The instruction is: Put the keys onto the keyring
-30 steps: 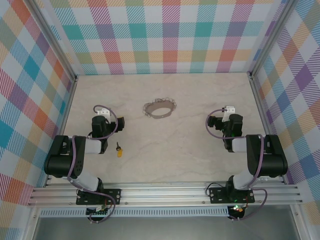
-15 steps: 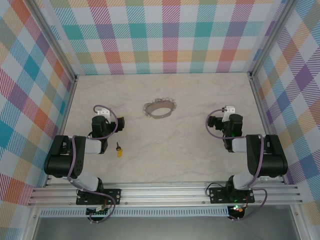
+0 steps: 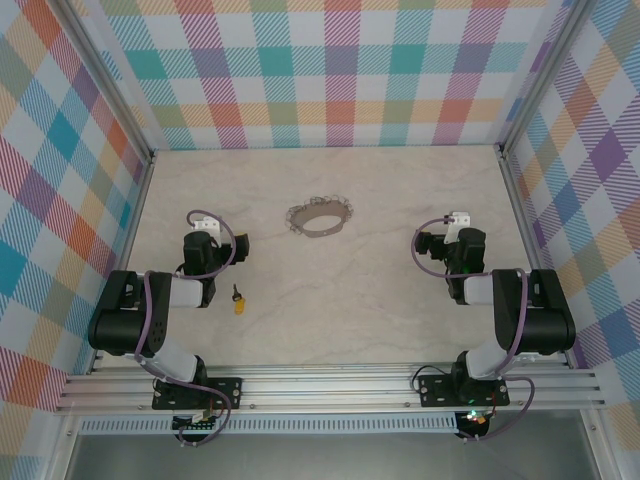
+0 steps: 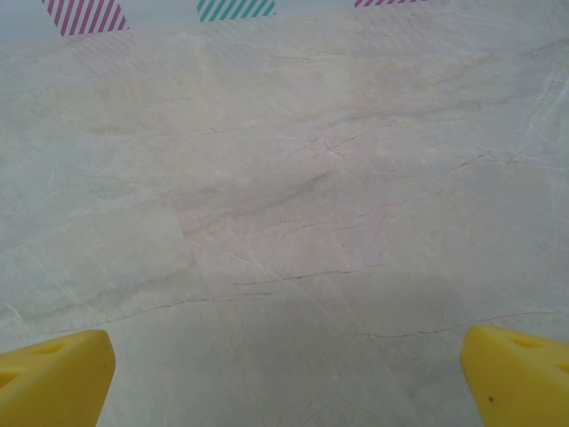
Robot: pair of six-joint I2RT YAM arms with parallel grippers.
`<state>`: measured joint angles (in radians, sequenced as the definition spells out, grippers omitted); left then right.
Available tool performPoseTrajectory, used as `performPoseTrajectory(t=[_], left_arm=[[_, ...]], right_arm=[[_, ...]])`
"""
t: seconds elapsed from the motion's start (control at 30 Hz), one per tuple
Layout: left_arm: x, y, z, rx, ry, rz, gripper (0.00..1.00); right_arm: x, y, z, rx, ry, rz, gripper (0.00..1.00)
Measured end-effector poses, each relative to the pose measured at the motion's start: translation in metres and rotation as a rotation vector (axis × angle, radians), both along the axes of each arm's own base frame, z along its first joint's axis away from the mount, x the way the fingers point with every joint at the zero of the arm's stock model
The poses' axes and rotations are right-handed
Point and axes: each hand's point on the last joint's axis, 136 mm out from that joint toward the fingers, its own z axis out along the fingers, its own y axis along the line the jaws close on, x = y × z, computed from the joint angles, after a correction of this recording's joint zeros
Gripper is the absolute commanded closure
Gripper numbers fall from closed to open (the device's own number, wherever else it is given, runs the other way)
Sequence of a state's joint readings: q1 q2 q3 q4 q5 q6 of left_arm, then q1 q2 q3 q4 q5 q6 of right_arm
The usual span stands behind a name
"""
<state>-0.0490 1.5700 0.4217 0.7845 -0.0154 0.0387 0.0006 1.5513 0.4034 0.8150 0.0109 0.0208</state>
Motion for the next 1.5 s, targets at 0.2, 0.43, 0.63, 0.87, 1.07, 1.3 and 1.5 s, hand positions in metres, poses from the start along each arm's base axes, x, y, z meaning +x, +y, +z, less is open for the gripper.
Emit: performPoseTrajectory(t=[0.2, 0.43, 0.63, 0.87, 1.07, 1.3, 1.5], left_arm=[[0.000, 0.000, 0.000, 0.000, 0.000, 0.000, 0.00], [0.000, 0.000, 0.000, 0.000, 0.000, 0.000, 0.00], [0.000, 0.002, 0.008, 0.005, 0.032, 0.010, 0.02], [-0.002, 0.010, 0.055, -0.011, -0.040, 0.070, 0.02], [0.004, 0.013, 0.093, -0.099, -0.030, 0.130, 0.02], [0.007, -0.003, 0.130, -0.264, 0.037, 0.192, 0.03], [0.004, -0.057, 0.115, -0.292, 0.180, 0.092, 0.05]], right_arm=[[0.000, 0.000, 0.000, 0.000, 0.000, 0.000, 0.00], [0.000, 0.000, 0.000, 0.000, 0.000, -0.001, 0.00], [-0.010, -0.003, 0.018, -0.004, -0.035, -0.017, 0.00], [-0.019, -0.009, 0.069, 0.061, -0.093, -0.077, 0.00], [-0.024, -0.014, 0.083, 0.199, 0.014, -0.175, 0.00], [-0.045, 0.007, 0.106, 0.356, 0.037, -0.113, 0.06], [-0.055, 0.051, 0.080, 0.500, 0.257, 0.027, 0.16]])
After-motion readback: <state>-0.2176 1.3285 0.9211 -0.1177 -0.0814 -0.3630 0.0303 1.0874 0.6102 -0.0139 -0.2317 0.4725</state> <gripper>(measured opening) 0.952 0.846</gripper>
